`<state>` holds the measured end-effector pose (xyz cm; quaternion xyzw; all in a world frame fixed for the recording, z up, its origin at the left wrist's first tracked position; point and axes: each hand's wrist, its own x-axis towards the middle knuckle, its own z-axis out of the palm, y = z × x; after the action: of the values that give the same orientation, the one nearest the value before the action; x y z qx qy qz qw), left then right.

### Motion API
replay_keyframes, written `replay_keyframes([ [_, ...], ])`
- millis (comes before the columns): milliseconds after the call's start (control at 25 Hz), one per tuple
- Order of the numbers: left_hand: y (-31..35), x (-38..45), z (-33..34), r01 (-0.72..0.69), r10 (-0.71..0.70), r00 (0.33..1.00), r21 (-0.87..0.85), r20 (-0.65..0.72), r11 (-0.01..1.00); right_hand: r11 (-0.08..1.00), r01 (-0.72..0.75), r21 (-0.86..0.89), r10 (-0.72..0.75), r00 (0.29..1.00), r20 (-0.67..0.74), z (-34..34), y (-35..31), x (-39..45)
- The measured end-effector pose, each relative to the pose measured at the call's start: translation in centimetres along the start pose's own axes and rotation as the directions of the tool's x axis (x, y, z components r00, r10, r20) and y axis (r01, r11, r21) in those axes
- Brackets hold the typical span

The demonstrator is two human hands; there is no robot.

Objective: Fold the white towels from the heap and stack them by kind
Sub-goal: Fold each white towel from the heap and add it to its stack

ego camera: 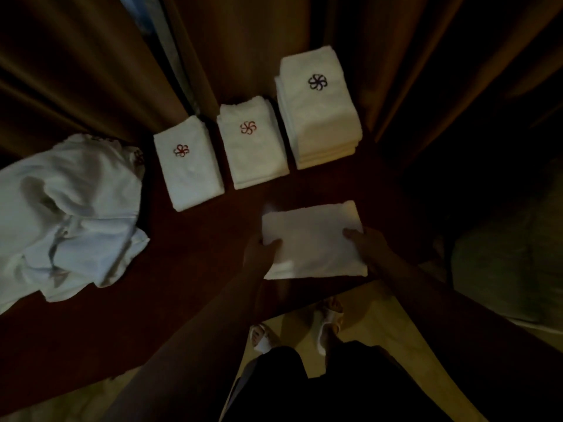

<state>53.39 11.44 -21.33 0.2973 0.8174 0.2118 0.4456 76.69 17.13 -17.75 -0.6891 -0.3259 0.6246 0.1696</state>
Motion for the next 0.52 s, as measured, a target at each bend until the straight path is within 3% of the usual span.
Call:
replay_keyframes([
  [120,0.1,0.7,0.9,0.067,-0.067,0.998,-0.039,0.009,0.997,0.995,0.000,-0.099,-0.003,1.000,-0.031,-0.2,0.5,2.0],
  [280,0.4,1.2,1.5,0.191,-0.196,0.980,-0.123,-0.032,0.974,0.918,0.039,-0.396,-0.069,0.996,-0.061,0.0,0.9,3.8],
  [400,0.6,1.5,1.8,0.235,-0.237,0.971,-0.204,0.014,0.950,0.809,0.082,-0.582,-0.152,0.986,-0.073,-0.1,1.8,4.6],
  [520,1.0,1.4,1.5,0.229,-0.224,0.973,-0.275,0.049,0.934,0.667,0.022,-0.745,-0.205,0.966,-0.156,-0.1,1.6,4.3],
])
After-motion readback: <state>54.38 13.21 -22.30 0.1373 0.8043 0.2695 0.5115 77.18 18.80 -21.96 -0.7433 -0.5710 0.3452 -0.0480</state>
